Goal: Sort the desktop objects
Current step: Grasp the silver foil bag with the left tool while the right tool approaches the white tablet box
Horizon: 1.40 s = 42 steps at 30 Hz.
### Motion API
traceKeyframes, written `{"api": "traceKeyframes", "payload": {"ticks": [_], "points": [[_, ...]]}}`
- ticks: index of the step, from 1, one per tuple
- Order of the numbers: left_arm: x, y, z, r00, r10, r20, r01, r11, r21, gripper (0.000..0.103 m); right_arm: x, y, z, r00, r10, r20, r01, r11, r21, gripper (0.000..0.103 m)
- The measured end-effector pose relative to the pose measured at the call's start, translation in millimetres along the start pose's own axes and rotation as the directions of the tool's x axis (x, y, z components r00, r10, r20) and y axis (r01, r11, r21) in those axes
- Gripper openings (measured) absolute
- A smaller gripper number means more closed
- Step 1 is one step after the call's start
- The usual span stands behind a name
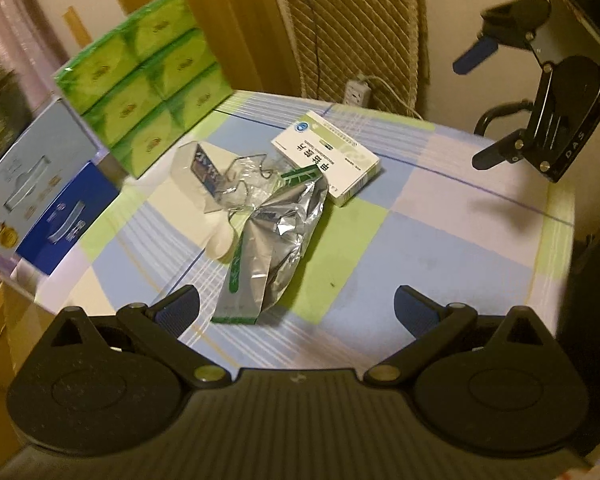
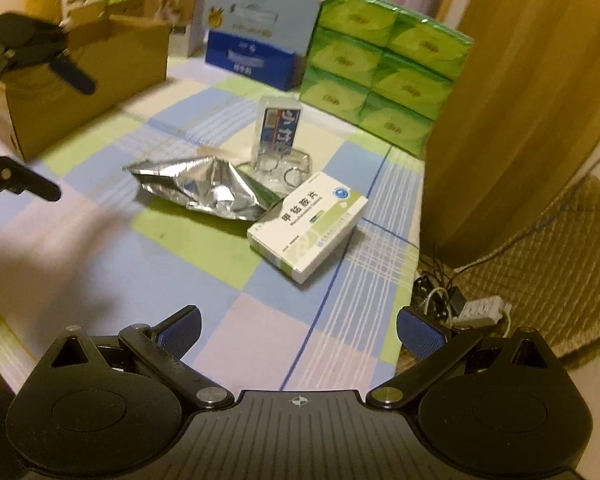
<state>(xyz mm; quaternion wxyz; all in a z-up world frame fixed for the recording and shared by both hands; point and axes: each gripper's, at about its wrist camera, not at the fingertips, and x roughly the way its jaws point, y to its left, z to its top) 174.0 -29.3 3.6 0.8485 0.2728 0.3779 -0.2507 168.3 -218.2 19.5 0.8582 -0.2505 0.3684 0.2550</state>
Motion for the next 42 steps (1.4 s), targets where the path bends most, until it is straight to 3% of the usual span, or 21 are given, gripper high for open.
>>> {"api": "traceKeyframes", "payload": {"ticks": [4,10,15,26,32,38,42], "points": [[27.6,4.1,7.2,1.0,-0.005,-0.029,0.006,1.0,0.016,0.102,16.1,-4.4,2.7,1.0,0.016,-0.016,-0.017,1.0,-0.017,0.101],[65.9,4.7,18.5,0.997,0.002,-0.075,0.007,0.993,0.122,0.102,40.6,-6.6,10.4,0.997,0.033,-0.066,-0.04,0.995,-0.096,0.101],[91.5,9.8,26.8,0.996,-0.01,-0.09,0.022,0.991,0.135,0.102,65.3,-10.2,12.9,0.991,0.043,-0.129,-0.058,0.991,-0.122,0.101],[135.1,13.4,37.0,0.991,-0.022,-0.134,0.052,0.972,0.229,0.099,89.4,-12.8,32.3,0.988,0.032,-0.149,-0.064,0.973,-0.22,0.101],[148.5,21.6,36.1,0.986,-0.044,-0.164,0.077,0.976,0.201,0.086,102.3,-22.9,48.2,0.985,0.068,-0.16,-0.094,0.983,-0.161,0.101],[152.6,26.4,33.2,0.982,-0.052,-0.184,0.088,0.978,0.19,0.06,110.7,-16.7,58.2,0.986,0.031,-0.163,-0.083,0.945,-0.318,0.101],[148.3,25.6,31.9,0.979,-0.055,-0.199,0.095,0.976,0.198,0.055,117.0,-16.7,59.0,0.985,0.039,-0.171,-0.1,0.925,-0.366,0.101]]}}
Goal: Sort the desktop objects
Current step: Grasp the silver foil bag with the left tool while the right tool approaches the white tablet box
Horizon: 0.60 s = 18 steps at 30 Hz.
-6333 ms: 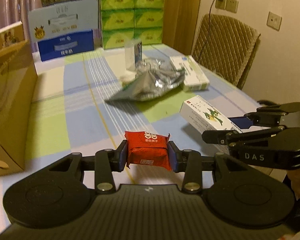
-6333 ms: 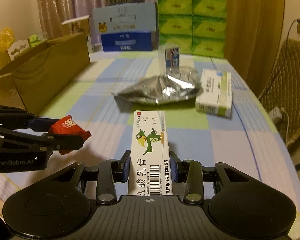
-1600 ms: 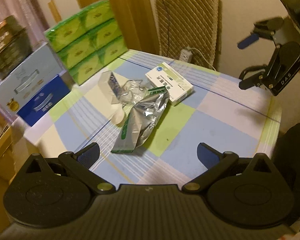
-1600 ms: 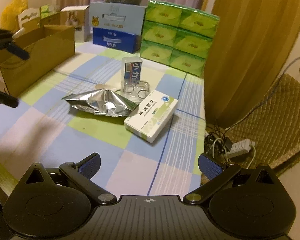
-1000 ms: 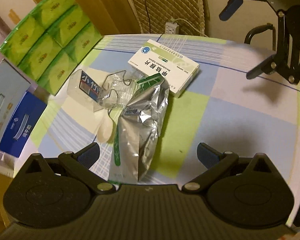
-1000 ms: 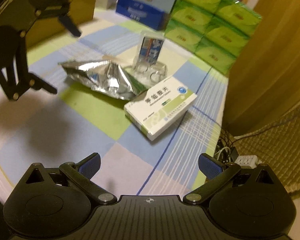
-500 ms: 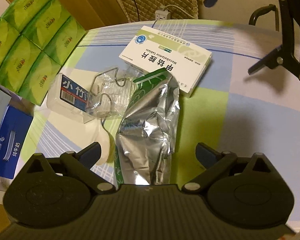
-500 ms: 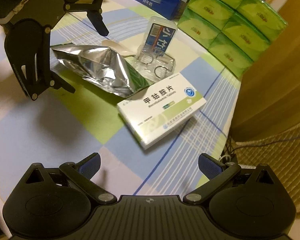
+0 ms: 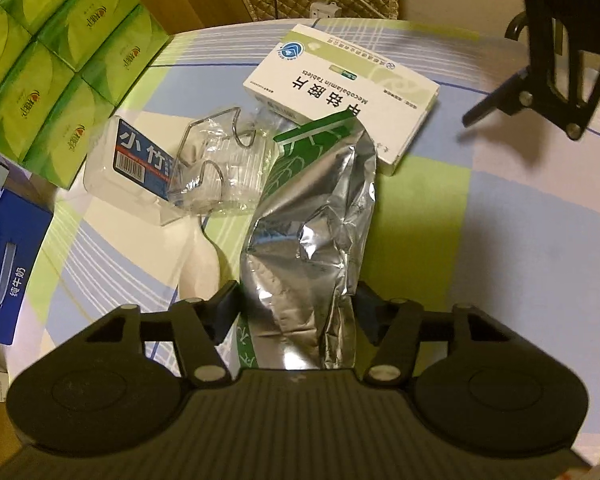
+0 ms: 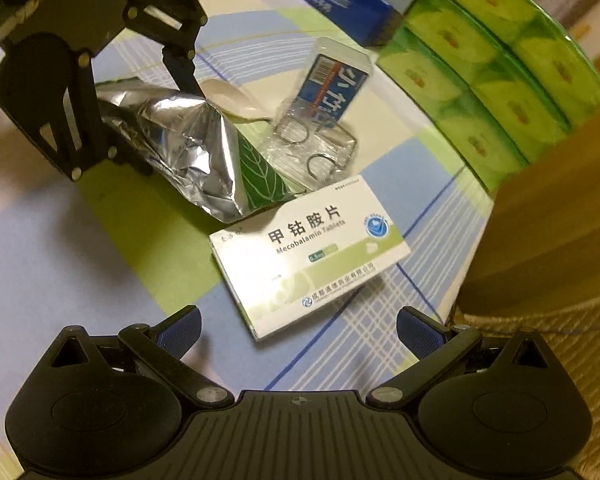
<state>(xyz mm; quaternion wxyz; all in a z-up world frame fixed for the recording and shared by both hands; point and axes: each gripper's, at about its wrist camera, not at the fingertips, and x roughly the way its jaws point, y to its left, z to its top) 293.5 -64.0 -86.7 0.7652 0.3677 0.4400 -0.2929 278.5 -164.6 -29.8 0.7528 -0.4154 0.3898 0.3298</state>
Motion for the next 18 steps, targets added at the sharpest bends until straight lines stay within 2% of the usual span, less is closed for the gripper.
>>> {"api": "traceKeyframes", "payload": {"ticks": [7,12,16,18], "points": [[-11.4,-15.4,-10.3,0.999,-0.025,-0.025,0.026,0.999,0.03,0.053,13.8,4.1,-7.7,0.999,0.036,-0.035,-0.036,0.999,-0.004,0.101],[-17.1,-21.7,-17.7,0.999,-0.044,-0.017,0.045,0.999,0.028,0.053,16.4,14.6,-10.4,0.991,0.131,0.006,-0.131,0.991,0.017,0.101],[-19.1,-16.1,-20.2,0.998,-0.06,-0.024,0.059,0.998,-0.039,0.053,13.3,29.0,-2.0,0.985,0.164,0.051,-0.164,0.987,-0.007,0.101],[-20.3,-10.3,-23.1,0.997,-0.065,-0.031,0.062,0.994,-0.085,0.052,9.4,34.2,2.6,0.975,0.2,0.092,-0.199,0.98,-0.023,0.101]]}}
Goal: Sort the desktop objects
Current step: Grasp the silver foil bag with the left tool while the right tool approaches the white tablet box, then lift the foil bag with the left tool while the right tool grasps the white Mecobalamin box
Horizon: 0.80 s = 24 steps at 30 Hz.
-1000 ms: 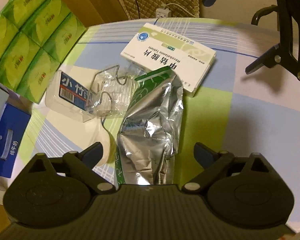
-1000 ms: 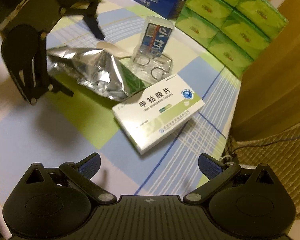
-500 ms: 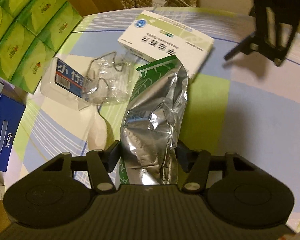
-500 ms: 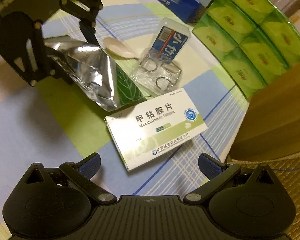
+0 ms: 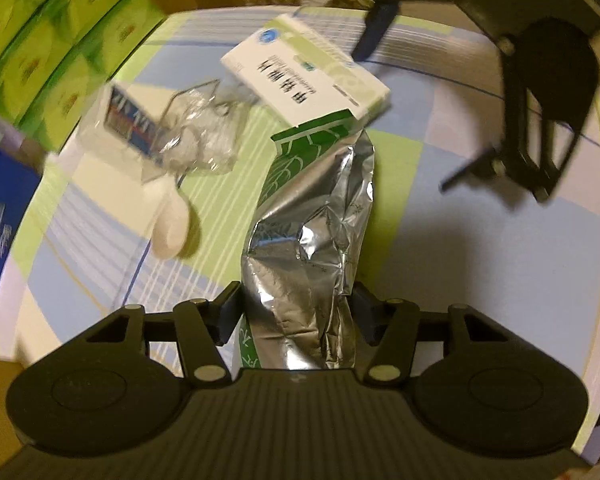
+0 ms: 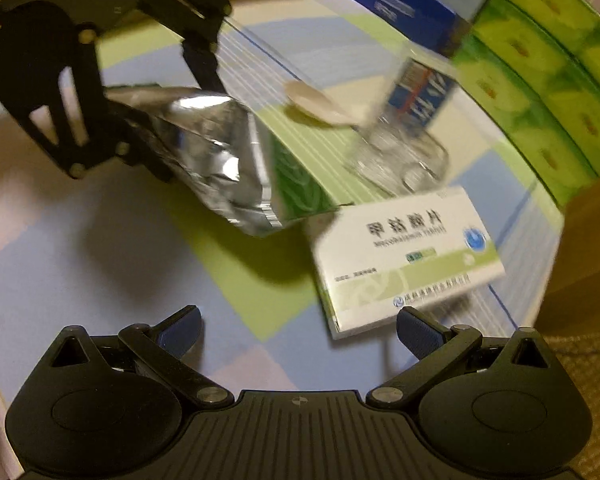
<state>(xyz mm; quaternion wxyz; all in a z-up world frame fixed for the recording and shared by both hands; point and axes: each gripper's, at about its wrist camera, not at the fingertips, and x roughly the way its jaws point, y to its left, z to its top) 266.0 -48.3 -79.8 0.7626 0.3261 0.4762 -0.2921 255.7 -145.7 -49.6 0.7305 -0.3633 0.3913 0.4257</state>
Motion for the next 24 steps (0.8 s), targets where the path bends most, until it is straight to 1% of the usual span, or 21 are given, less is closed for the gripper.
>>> {"api": "traceKeyframes", "payload": {"ticks": [2,4,6,8,10,13,15,17,21,24], "points": [[-2.6,3.7,-4.0,1.0,-0.005,-0.006,0.005,0.999,-0.04,0.052,-0.9,6.6,5.1,0.999,0.039,0.035,-0.039,0.999,-0.008,0.101],[-4.6,7.1,-8.5,1.0,-0.002,-0.015,0.001,0.998,-0.066,0.052,0.0,15.6,11.8,0.997,0.053,0.047,-0.051,0.998,-0.045,0.101],[-6.0,8.3,-12.6,1.0,0.012,-0.026,-0.014,0.997,-0.076,0.052,1.0,21.7,15.5,0.999,0.032,0.021,-0.03,0.995,-0.099,0.101],[-6.9,9.8,-15.6,0.999,0.02,-0.033,-0.022,0.996,-0.087,0.052,-0.4,19.2,15.4,1.0,-0.018,-0.019,0.015,0.992,-0.125,0.101],[-7.3,12.0,-17.8,0.999,0.018,-0.033,-0.021,0.995,-0.098,0.052,-5.9,8.0,9.5,0.999,-0.012,-0.041,0.009,0.997,-0.075,0.101],[-9.7,12.7,-20.1,1.0,0.014,-0.024,-0.017,0.994,-0.107,0.051,-3.3,-16.2,0.9,0.995,0.037,-0.089,-0.032,0.998,0.059,0.101],[-11.2,13.0,-19.7,1.0,0.015,-0.018,-0.017,0.994,-0.109,0.051,1.2,-24.1,-2.9,0.994,0.064,-0.093,-0.054,0.992,0.116,0.101],[-13.1,13.7,-20.0,1.0,0.015,-0.01,-0.016,0.994,-0.111,0.05,6.2,-24.9,-1.0,0.992,0.1,-0.082,-0.088,0.986,0.143,0.101],[-17.9,16.6,-22.0,1.0,0.019,-0.002,-0.019,0.992,-0.125,0.048,12.9,-7.9,15.1,0.99,0.138,-0.03,-0.135,0.987,0.085,0.101],[-19.3,17.0,-25.0,1.0,0.027,-0.01,-0.028,0.992,-0.124,0.048,18.3,5.6,31.4,0.991,0.134,-0.007,-0.134,0.991,0.011,0.101]]}}
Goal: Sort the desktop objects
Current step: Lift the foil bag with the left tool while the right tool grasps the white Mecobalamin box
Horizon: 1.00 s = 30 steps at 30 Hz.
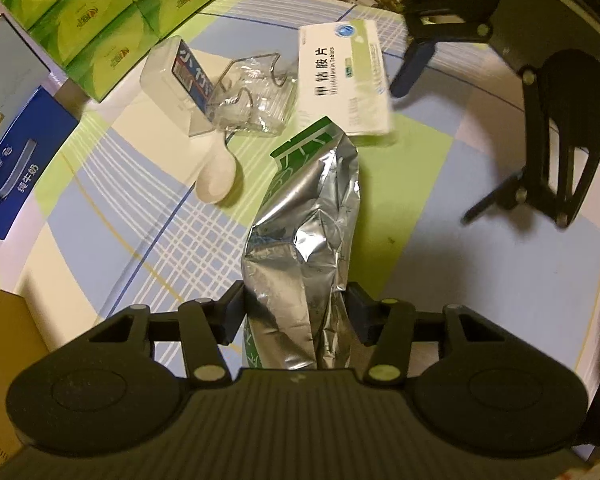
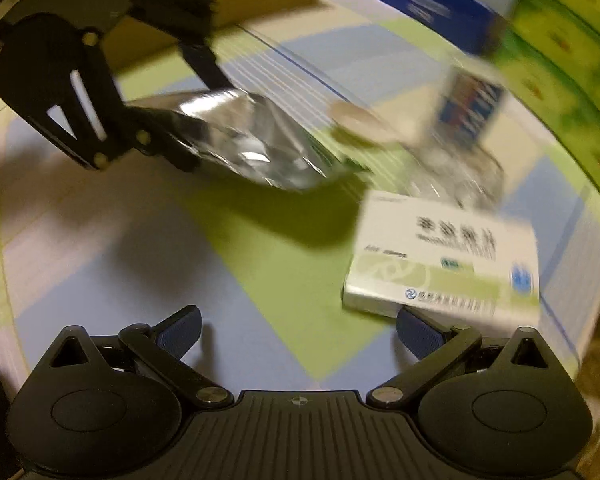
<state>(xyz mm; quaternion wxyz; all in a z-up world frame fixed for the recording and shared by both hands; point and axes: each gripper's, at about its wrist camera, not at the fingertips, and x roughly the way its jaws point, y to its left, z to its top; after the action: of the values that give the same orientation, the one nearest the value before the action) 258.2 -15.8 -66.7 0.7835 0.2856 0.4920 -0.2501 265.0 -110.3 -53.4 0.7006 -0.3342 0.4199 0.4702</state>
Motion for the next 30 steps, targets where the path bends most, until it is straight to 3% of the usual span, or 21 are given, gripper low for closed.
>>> {"api": "traceKeyframes", "payload": {"ticks": [4,8,14,21,26,29,30], "points": [[0.0,-1.2,-3.0,1.0,0.012,0.006,-0.012,1.0,0.015,0.05,-2.2,13.6,8.9,0.998,-0.049,-0.029,0.044,0.984,-0.174,0.101],[3.7,1.4,-1.9,1.0,0.002,0.015,-0.002,1.0,0.011,0.062,-24.6,10.4,4.9,0.989,-0.145,-0.031,0.126,0.93,-0.347,0.101],[12.3,5.5,4.5,1.0,-0.011,0.024,0.011,1.0,-0.017,0.064,-28.1,-20.4,20.2,0.976,-0.203,-0.076,0.16,0.911,-0.38,0.101],[14.7,11.1,2.2,0.999,-0.023,0.029,0.024,0.999,-0.033,0.074,13.1,-40.7,42.7,0.959,-0.228,-0.171,0.134,0.891,-0.434,0.101],[16.8,14.3,2.5,0.999,-0.043,0.032,0.044,0.998,-0.036,0.074,24.2,-53.2,43.4,0.962,-0.173,-0.21,0.092,0.934,-0.344,0.101],[18.3,13.8,3.4,0.998,-0.041,0.037,0.042,0.999,-0.034,0.074,22.6,-43.6,41.4,0.959,-0.184,-0.218,0.104,0.937,-0.334,0.1],[18.4,13.7,3.5,0.998,-0.041,0.037,0.042,0.998,-0.04,0.074,19.2,-39.3,40.9,0.96,-0.168,-0.225,0.088,0.941,-0.326,0.096]]}}
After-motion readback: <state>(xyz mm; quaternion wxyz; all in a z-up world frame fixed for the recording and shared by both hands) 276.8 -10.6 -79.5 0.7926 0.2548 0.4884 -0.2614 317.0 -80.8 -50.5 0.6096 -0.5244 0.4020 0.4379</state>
